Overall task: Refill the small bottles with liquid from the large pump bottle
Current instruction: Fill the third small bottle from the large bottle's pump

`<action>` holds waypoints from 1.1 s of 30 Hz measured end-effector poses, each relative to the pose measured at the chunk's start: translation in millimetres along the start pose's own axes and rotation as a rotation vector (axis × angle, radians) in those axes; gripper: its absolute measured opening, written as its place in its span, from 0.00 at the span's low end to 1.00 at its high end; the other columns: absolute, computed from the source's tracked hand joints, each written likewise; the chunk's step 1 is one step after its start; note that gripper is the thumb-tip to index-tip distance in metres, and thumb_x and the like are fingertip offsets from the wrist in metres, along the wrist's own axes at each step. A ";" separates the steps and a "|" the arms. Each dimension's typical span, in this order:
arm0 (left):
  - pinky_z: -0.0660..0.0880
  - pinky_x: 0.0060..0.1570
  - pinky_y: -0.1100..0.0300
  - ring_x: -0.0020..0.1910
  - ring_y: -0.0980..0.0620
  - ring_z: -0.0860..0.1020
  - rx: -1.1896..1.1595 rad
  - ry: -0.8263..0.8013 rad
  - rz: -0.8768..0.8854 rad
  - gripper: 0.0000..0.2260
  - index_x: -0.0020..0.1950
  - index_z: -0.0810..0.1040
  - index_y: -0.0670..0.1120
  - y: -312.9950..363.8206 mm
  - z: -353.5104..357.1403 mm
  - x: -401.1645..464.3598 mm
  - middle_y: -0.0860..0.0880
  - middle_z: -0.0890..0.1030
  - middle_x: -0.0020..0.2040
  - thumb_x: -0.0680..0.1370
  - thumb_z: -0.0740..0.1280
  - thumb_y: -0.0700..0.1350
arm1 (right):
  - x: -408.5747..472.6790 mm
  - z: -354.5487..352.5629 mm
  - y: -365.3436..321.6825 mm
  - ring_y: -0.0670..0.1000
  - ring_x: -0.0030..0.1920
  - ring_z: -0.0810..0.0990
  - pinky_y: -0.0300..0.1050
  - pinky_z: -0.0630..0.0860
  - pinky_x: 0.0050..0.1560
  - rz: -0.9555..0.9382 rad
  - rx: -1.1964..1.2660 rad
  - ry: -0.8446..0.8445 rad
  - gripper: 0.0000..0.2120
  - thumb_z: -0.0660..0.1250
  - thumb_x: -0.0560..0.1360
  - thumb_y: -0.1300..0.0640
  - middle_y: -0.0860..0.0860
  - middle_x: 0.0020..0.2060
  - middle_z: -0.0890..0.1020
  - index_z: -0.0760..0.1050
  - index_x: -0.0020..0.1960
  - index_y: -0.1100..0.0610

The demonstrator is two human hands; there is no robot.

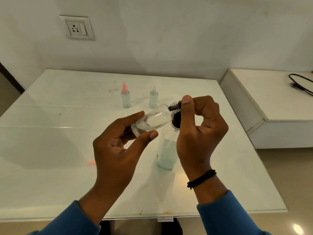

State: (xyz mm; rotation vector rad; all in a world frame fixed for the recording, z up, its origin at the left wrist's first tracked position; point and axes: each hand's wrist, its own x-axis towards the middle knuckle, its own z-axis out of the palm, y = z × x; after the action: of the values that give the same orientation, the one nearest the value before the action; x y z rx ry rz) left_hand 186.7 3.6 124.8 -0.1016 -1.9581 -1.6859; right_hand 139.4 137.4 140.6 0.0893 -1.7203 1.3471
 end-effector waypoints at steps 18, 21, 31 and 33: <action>0.81 0.53 0.64 0.57 0.55 0.84 0.030 -0.004 0.017 0.19 0.62 0.80 0.49 -2.6 -1.1 -0.7 0.54 0.84 0.57 0.72 0.77 0.47 | -2.0 0.3 4.3 0.59 0.37 0.76 0.46 0.73 0.40 0.026 0.016 -0.003 0.15 0.66 0.80 0.57 0.53 0.34 0.79 0.77 0.38 0.65; 0.80 0.53 0.67 0.57 0.57 0.83 0.014 -0.002 0.019 0.20 0.62 0.80 0.50 -0.8 -1.2 0.2 0.56 0.83 0.57 0.71 0.77 0.48 | -0.6 0.5 1.4 0.59 0.38 0.76 0.44 0.72 0.40 0.027 0.028 -0.003 0.16 0.65 0.80 0.56 0.53 0.33 0.79 0.77 0.38 0.65; 0.79 0.52 0.70 0.57 0.61 0.83 0.026 -0.008 0.017 0.20 0.62 0.79 0.51 -0.9 0.0 0.1 0.57 0.83 0.57 0.71 0.76 0.49 | -0.5 -0.3 0.4 0.60 0.38 0.77 0.53 0.75 0.39 0.042 0.024 -0.003 0.15 0.65 0.80 0.55 0.53 0.33 0.79 0.77 0.39 0.64; 0.79 0.53 0.69 0.57 0.60 0.83 0.028 -0.005 0.021 0.19 0.62 0.79 0.51 -0.8 -0.1 0.5 0.57 0.83 0.57 0.71 0.76 0.49 | 0.6 -0.4 0.1 0.61 0.38 0.78 0.55 0.76 0.39 0.046 0.028 -0.001 0.15 0.65 0.80 0.55 0.54 0.33 0.79 0.77 0.39 0.64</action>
State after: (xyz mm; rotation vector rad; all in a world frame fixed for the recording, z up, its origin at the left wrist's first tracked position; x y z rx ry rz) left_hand 186.0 3.2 124.3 -0.1159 -1.9767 -1.6454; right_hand 139.2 138.0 141.0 0.0669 -1.7138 1.4050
